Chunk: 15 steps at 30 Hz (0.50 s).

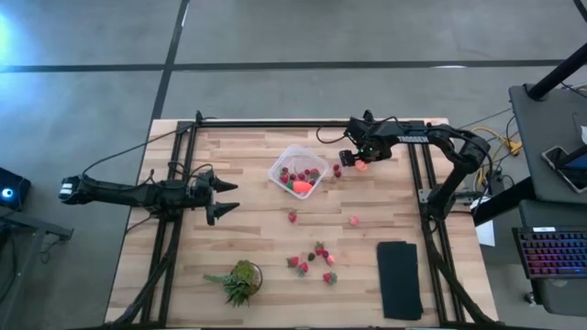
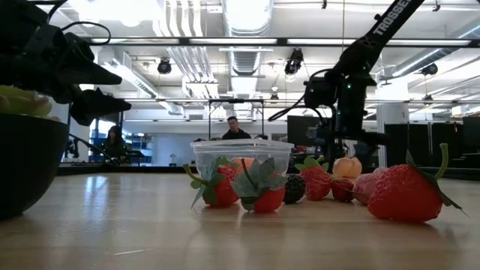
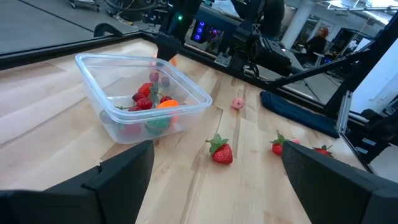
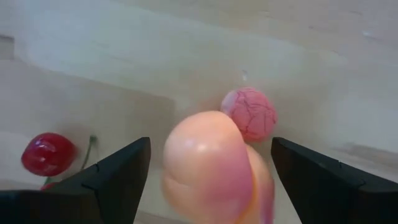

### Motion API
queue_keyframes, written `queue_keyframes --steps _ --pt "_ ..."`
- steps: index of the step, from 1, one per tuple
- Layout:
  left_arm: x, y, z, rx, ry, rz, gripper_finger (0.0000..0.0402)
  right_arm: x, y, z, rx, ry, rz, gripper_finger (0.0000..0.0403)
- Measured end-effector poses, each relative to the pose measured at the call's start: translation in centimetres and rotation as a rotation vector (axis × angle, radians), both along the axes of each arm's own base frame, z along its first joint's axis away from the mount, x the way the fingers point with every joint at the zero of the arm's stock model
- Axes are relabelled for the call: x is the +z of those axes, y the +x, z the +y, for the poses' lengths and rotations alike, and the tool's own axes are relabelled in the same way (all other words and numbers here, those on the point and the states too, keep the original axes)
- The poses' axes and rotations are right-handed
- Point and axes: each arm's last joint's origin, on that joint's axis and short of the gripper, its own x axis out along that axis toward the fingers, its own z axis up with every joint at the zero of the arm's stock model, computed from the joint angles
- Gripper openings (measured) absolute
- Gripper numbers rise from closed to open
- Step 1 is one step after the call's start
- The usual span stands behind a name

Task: Pick and placing Produce into tupperware
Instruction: Put the pink peach into the transparent bin

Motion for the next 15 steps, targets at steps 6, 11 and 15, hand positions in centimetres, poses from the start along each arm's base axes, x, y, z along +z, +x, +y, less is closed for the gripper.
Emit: queue_keyframes --steps 6,11,15 --pt "0.0 0.0 0.0 0.0 0.0 0.0 0.0338 0.15 0.03 0.04 0.002 0.016 -0.007 0.0321" --pt "0.0 0.0 0.0 0.0 0.0 0.0 0.0338 0.05 -0.18 0.2 0.001 0.03 0.013 0.0275" --pt "0.0 0.0 0.0 0.0 0.0 0.0 0.0338 0.11 -0.19 0.17 0.0 0.02 0.015 0.0242"
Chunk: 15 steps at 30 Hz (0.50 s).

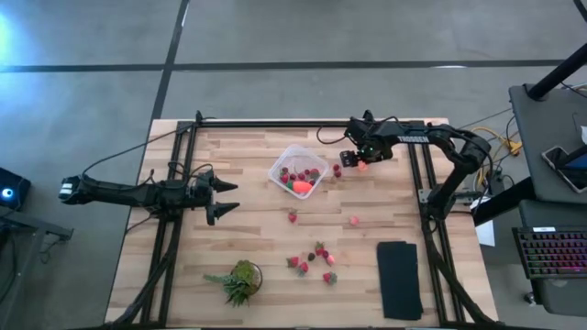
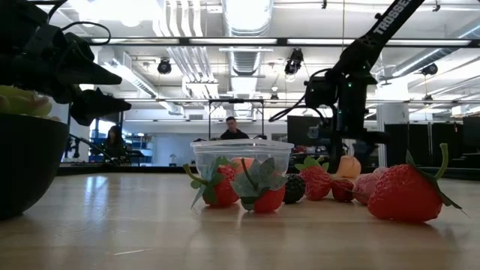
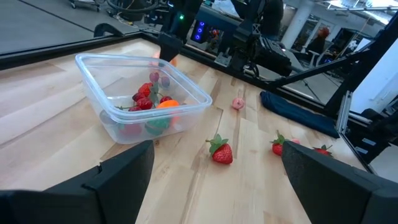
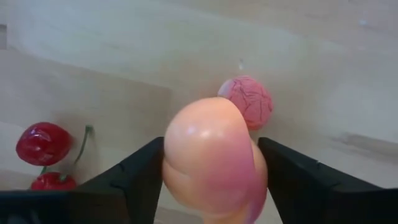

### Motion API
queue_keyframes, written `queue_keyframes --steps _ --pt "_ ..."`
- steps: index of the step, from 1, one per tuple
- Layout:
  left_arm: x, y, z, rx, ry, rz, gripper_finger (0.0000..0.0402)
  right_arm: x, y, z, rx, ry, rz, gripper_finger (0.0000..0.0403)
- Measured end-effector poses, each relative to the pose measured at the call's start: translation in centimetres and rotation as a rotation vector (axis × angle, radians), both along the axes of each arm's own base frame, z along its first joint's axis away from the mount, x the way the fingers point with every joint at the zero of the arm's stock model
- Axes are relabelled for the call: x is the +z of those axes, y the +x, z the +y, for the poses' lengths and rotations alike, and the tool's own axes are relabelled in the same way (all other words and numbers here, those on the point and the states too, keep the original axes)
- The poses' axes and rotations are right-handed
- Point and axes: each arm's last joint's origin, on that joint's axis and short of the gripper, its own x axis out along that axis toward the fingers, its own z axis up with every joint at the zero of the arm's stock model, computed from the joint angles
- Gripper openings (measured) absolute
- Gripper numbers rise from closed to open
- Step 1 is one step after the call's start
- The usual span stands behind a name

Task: Pick and placing Produce into tupperware
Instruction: Put the pink peach into the transparent bin

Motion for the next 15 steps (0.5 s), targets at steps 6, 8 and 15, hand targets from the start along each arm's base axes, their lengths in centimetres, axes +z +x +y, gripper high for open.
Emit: queue_keyframes --steps 6,8,15 --pt "0.0 0.0 0.0 0.0 0.0 0.0 0.0338 0.2 0.0 0.1 0.003 -0.001 -0.007 0.0243" --pt "0.0 0.0 0.0 0.0 0.0 0.0 0.0338 0.4 0.0 0.2 0.004 0.001 -0.018 0.025" --pt "0.0 0.0 0.0 0.0 0.0 0.0 0.0338 3.6 0.8 0.4 0.033 -0.025 -0.121 0.0262"
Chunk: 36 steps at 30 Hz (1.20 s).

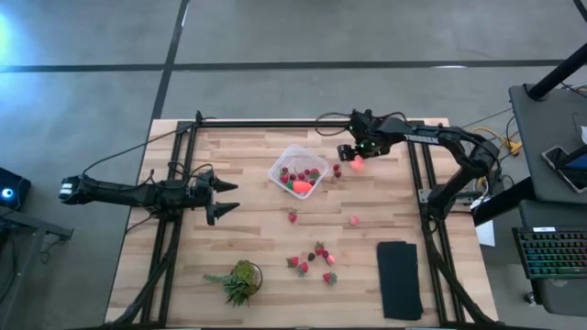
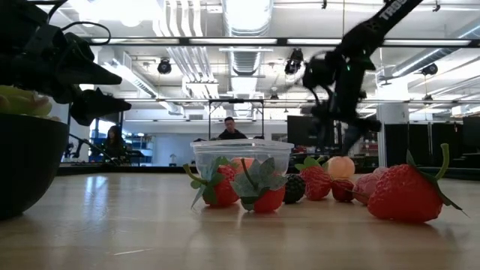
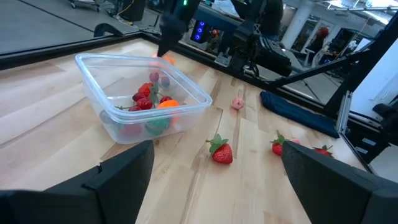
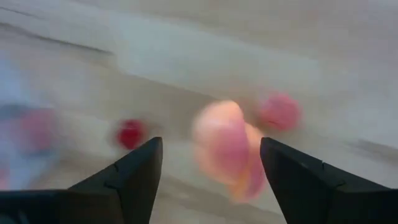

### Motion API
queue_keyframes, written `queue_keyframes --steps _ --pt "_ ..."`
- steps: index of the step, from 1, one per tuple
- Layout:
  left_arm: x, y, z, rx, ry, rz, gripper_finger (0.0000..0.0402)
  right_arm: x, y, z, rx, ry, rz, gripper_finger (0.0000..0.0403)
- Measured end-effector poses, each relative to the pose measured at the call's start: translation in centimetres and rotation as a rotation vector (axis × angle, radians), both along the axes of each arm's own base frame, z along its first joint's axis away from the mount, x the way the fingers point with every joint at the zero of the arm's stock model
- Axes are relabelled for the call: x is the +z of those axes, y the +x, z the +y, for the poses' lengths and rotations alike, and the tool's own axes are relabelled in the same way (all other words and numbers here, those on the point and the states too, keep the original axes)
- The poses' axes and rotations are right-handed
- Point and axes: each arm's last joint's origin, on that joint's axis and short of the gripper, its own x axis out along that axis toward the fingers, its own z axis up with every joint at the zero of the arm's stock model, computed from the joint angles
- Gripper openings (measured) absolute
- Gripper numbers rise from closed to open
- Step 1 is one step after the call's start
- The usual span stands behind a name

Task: Pick and placing Produce into tupperware
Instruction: Put the pink peach into the transparent bin

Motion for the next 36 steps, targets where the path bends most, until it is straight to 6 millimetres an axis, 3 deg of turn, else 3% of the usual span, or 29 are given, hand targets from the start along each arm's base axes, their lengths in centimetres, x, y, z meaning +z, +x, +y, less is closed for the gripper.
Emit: queue_keyframes --steps 5,9,15,22,29,36 --pt "0.0 0.0 0.0 0.0 0.0 0.0 0.0338 4.5 2.4 0.7 0.065 -0.091 -0.122 0.0262" --pt "0.0 0.0 0.0 0.0 0.0 0.0 0.0338 5.7 2.7 0.6 0.084 -0.179 0.02 0.0261" --pt "0.0 0.0 0.0 0.0 0.0 0.0 0.0338 4.0 1.3 -0.1 0.054 -0.079 0.108 0.0279" --pt "0.0 0.0 0.0 -0.001 0.0 0.0 0.0338 1.0 0.2 1.1 0.07 0.03 0.151 0.032" --pt "0.0 0.0 0.0 -0.001 0.0 -0.001 0.0338 -0.5 -0.2 1.6 0.068 0.028 0.151 0.035" --pt "0.0 0.0 0.0 -0.001 0.0 -0.001 0.0338 -1.5 0.3 1.3 0.057 0.013 0.119 0.0354"
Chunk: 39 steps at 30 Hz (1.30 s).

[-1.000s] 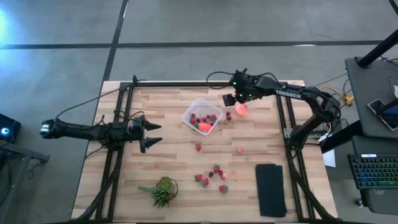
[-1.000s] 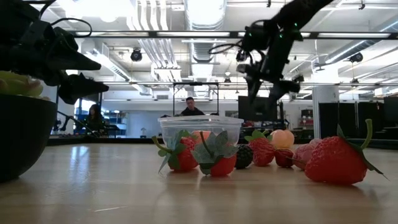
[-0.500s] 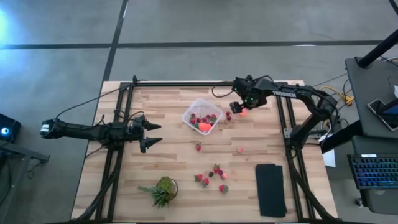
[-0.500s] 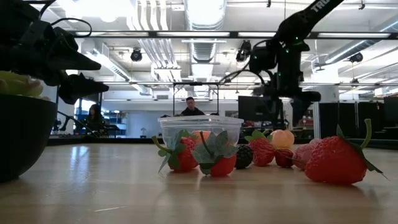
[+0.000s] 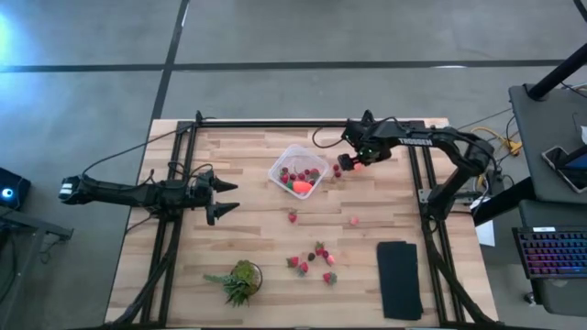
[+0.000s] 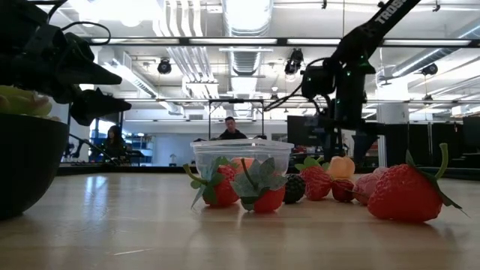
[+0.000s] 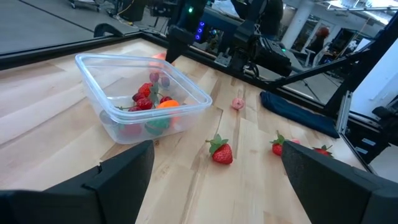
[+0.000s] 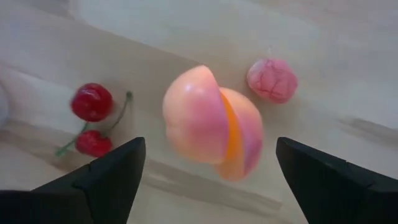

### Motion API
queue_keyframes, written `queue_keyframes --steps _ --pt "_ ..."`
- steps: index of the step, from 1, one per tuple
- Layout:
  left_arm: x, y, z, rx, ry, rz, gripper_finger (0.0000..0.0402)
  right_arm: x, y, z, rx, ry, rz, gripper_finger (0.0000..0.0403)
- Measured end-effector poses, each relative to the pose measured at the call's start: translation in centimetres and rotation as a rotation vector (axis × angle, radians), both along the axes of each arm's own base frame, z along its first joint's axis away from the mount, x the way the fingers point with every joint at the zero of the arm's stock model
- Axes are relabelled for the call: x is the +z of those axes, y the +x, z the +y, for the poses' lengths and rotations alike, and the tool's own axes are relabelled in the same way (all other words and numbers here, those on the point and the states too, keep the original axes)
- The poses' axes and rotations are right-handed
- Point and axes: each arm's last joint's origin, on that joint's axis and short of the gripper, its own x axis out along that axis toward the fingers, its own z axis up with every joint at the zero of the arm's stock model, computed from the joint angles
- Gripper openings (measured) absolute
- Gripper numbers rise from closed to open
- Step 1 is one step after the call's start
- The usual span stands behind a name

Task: Pick and placing Produce into tupperware
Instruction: Put the pink peach into the transparent bin

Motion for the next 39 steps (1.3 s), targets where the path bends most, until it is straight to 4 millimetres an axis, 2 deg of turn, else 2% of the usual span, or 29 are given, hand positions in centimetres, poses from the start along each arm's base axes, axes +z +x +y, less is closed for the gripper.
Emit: queue_keyframes --steps 7,19,28,39 --pt "0.0 0.0 0.0 0.0 0.0 0.0 0.0338 -1.6 0.7 -0.4 0.001 0.022 0.017 0.0354" --pt "0.0 0.0 0.0 0.0 0.0 0.0 0.0338 -1.6 0.8 -0.6 -0.002 -0.005 0.023 0.0352" --pt "0.0 0.0 0.0 0.0 0.0 0.001 0.0338 -1.6 0.8 -0.7 -0.002 -0.008 0.018 0.0308" --pt "0.0 0.0 0.0 0.0 0.0 0.001 0.0338 -1.6 0.8 -0.7 0.02 -0.012 0.02 0.0274"
